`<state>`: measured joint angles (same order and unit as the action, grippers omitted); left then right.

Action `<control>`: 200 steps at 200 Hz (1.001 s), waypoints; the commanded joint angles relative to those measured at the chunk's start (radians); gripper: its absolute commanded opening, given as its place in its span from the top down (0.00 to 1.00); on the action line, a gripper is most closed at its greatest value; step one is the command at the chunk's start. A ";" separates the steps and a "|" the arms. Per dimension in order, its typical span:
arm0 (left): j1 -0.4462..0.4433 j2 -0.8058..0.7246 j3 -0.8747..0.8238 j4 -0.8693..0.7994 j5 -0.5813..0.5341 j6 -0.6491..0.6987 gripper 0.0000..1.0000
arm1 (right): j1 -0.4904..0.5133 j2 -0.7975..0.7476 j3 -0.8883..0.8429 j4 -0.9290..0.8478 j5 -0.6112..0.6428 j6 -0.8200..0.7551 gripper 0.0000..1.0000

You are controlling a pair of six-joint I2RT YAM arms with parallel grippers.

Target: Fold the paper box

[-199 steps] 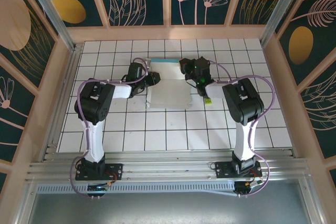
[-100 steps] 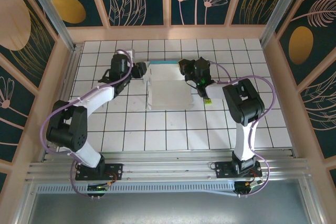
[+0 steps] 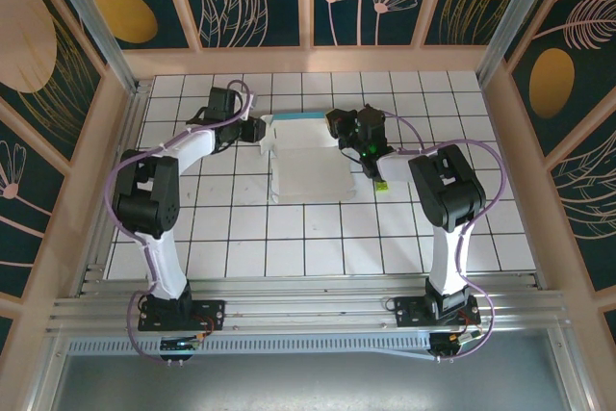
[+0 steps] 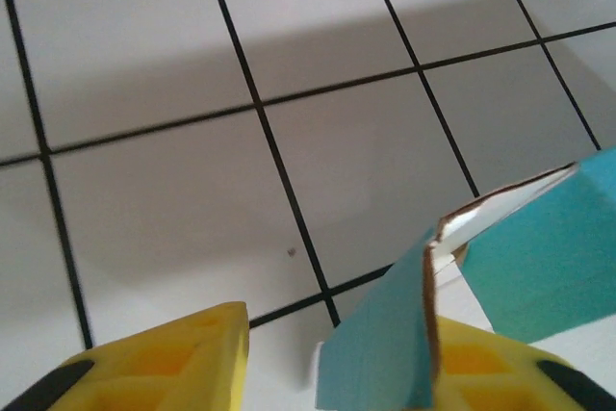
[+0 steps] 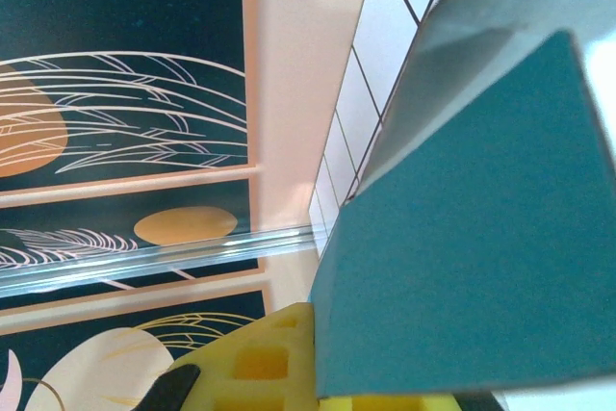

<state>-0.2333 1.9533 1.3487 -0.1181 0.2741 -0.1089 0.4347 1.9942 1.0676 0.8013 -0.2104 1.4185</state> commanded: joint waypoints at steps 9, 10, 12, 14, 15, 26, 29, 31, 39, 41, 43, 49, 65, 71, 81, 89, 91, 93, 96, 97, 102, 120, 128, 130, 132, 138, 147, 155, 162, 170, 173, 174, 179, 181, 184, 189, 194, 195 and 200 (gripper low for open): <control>0.008 0.000 -0.024 0.019 0.091 -0.041 0.77 | 0.012 -0.018 -0.010 -0.050 -0.012 -0.035 1.00; 0.008 -0.002 -0.027 0.022 0.093 -0.043 0.77 | 0.012 -0.018 -0.010 -0.049 -0.011 -0.036 1.00; 0.008 -0.005 -0.032 0.026 0.099 -0.047 0.78 | 0.012 -0.018 -0.011 -0.048 -0.011 -0.036 1.00; 0.008 -0.007 -0.036 0.030 0.104 -0.052 0.78 | 0.012 -0.018 -0.012 -0.048 -0.010 -0.036 1.00; 0.008 -0.009 -0.038 0.033 0.107 -0.054 0.79 | 0.012 -0.018 -0.013 -0.048 -0.009 -0.037 1.00; 0.008 -0.027 -0.062 0.058 0.127 -0.088 0.85 | 0.013 -0.018 -0.015 -0.044 -0.003 -0.045 1.00; 0.009 -0.033 -0.070 0.067 0.134 -0.100 0.86 | 0.014 -0.020 -0.015 -0.042 0.000 -0.047 1.00; 0.008 -0.037 -0.074 0.073 0.139 -0.108 0.86 | 0.015 -0.019 -0.018 -0.040 0.002 -0.049 1.00; 0.006 -0.056 -0.098 0.106 0.157 -0.144 0.88 | 0.016 -0.022 -0.025 -0.027 0.013 -0.057 1.00; 0.007 -0.060 -0.105 0.114 0.160 -0.154 0.89 | 0.018 -0.023 -0.028 -0.022 0.014 -0.060 1.00; 0.006 -0.066 -0.112 0.122 0.163 -0.164 0.89 | 0.018 -0.022 -0.030 -0.018 0.017 -0.063 1.00; 0.006 -0.082 -0.135 0.154 0.170 -0.197 0.91 | 0.020 -0.025 -0.039 -0.003 0.026 -0.072 1.00; 0.002 -0.137 -0.210 0.258 0.175 -0.282 0.93 | 0.027 -0.033 -0.062 0.033 0.047 -0.091 1.00; -0.005 -0.157 -0.234 0.291 0.172 -0.303 0.93 | 0.030 -0.034 -0.070 0.044 0.053 -0.099 1.00; -0.017 -0.183 -0.268 0.338 0.160 -0.333 0.94 | 0.035 -0.037 -0.077 0.057 0.058 -0.109 1.00; -0.030 -0.198 -0.284 0.361 0.156 -0.350 0.94 | 0.038 -0.040 -0.083 0.066 0.062 -0.116 1.00; -0.032 -0.201 -0.286 0.366 0.155 -0.354 0.94 | 0.040 -0.040 -0.084 0.068 0.061 -0.117 1.00; -0.037 -0.203 -0.288 0.369 0.152 -0.359 0.94 | 0.039 -0.040 -0.084 0.070 0.063 -0.118 1.00; -0.043 -0.205 -0.290 0.371 0.147 -0.363 0.93 | 0.041 -0.041 -0.086 0.070 0.063 -0.119 1.00; -0.044 -0.206 -0.291 0.371 0.144 -0.364 0.93 | 0.041 -0.040 -0.087 0.071 0.063 -0.119 1.00; -0.054 -0.209 -0.291 0.370 0.131 -0.370 0.94 | 0.045 -0.041 -0.090 0.073 0.065 -0.123 1.00; -0.096 -0.215 -0.295 0.371 0.074 -0.389 0.94 | 0.051 -0.048 -0.100 0.082 0.075 -0.127 1.00; -0.115 -0.214 -0.294 0.374 0.059 -0.398 0.94 | 0.054 -0.051 -0.101 0.081 0.080 -0.133 1.00; -0.119 -0.213 -0.294 0.374 0.056 -0.402 0.94 | 0.055 -0.052 -0.101 0.081 0.081 -0.134 1.00; -0.123 -0.212 -0.292 0.372 0.053 -0.405 0.94 | 0.056 -0.052 -0.102 0.080 0.082 -0.134 1.00; -0.131 -0.209 -0.289 0.373 0.046 -0.415 0.93 | 0.058 -0.054 -0.103 0.077 0.086 -0.138 1.00; -0.142 -0.202 -0.286 0.375 0.034 -0.437 0.93 | 0.061 -0.058 -0.106 0.075 0.090 -0.145 1.00; -0.150 -0.199 -0.283 0.375 0.026 -0.448 0.92 | 0.064 -0.061 -0.111 0.075 0.096 -0.148 1.00; -0.157 -0.198 -0.285 0.377 0.017 -0.456 0.91 | 0.065 -0.064 -0.116 0.077 0.098 -0.150 1.00; -0.164 -0.198 -0.293 0.387 0.013 -0.465 0.91 | 0.066 -0.066 -0.123 0.081 0.100 -0.152 1.00; -0.168 -0.199 -0.299 0.394 0.013 -0.471 0.91 | 0.065 -0.067 -0.126 0.083 0.100 -0.152 1.00; -0.169 -0.199 -0.301 0.397 0.014 -0.472 0.91 | 0.065 -0.067 -0.127 0.084 0.101 -0.152 1.00; -0.179 -0.200 -0.313 0.416 0.018 -0.482 0.90 | 0.067 -0.070 -0.133 0.094 0.101 -0.154 1.00; -0.182 -0.199 -0.318 0.423 0.019 -0.484 0.90 | 0.066 -0.070 -0.136 0.098 0.101 -0.154 1.00; -0.189 -0.199 -0.326 0.432 0.020 -0.485 0.90 | 0.065 -0.071 -0.141 0.104 0.101 -0.154 1.00; -0.201 -0.198 -0.337 0.447 0.016 -0.485 0.89 | 0.066 -0.071 -0.148 0.110 0.103 -0.152 1.00; -0.212 -0.196 -0.347 0.455 0.003 -0.481 0.87 | 0.065 -0.072 -0.155 0.115 0.102 -0.151 1.00; -0.215 -0.197 -0.350 0.456 0.000 -0.480 0.87 | 0.065 -0.072 -0.155 0.116 0.102 -0.151 1.00; -0.225 -0.194 -0.361 0.465 -0.010 -0.474 0.85 | 0.066 -0.075 -0.161 0.120 0.101 -0.149 1.00</control>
<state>-0.3958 1.7885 1.0233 0.1940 0.2535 -0.5541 0.4751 1.9385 0.9504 0.9203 -0.1196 1.3125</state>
